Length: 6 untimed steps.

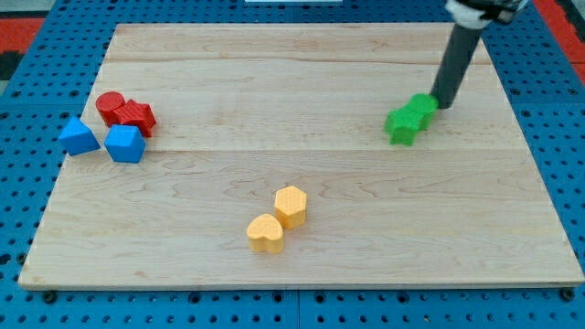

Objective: Move green circle to yellow hexagon

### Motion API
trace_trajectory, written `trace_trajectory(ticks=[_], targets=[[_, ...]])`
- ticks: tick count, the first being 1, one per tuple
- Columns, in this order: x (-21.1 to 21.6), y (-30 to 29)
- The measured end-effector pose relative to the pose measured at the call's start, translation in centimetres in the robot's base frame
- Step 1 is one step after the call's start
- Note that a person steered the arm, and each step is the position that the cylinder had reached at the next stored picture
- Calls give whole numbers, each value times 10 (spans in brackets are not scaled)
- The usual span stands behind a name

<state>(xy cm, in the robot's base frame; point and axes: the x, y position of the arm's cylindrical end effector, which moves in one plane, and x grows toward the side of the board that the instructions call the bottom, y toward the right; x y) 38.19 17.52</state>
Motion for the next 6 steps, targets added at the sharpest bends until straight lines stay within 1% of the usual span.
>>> trace_trajectory(ticks=[1, 2, 3, 4, 5, 6], targets=[[42, -54], [99, -108], [109, -160], [109, -157], [78, -86], [46, -45]])
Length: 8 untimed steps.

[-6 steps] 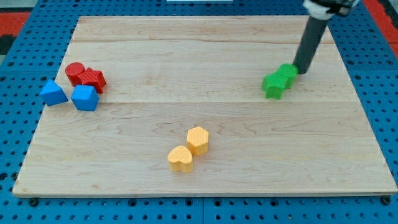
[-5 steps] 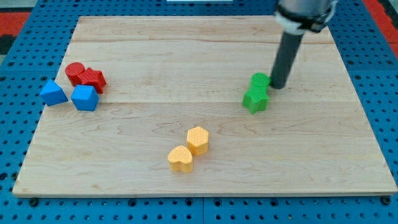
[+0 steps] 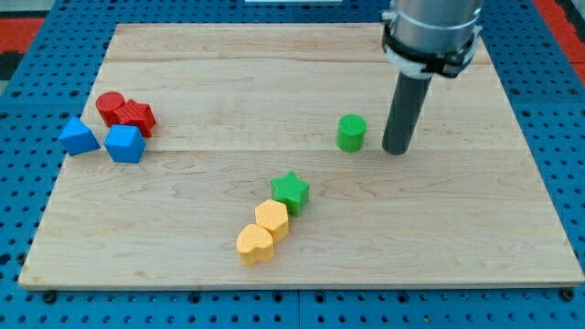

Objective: Move green circle to yellow hexagon

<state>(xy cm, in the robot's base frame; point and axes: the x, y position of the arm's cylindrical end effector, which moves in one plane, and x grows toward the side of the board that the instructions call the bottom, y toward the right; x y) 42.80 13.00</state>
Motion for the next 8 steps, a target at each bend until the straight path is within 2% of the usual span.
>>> trace_trajectory(ticks=[1, 3, 4, 5, 6, 8], targets=[[-17, -36], [37, -174], [-6, -174], [-7, -226], [33, -215], [50, -213]])
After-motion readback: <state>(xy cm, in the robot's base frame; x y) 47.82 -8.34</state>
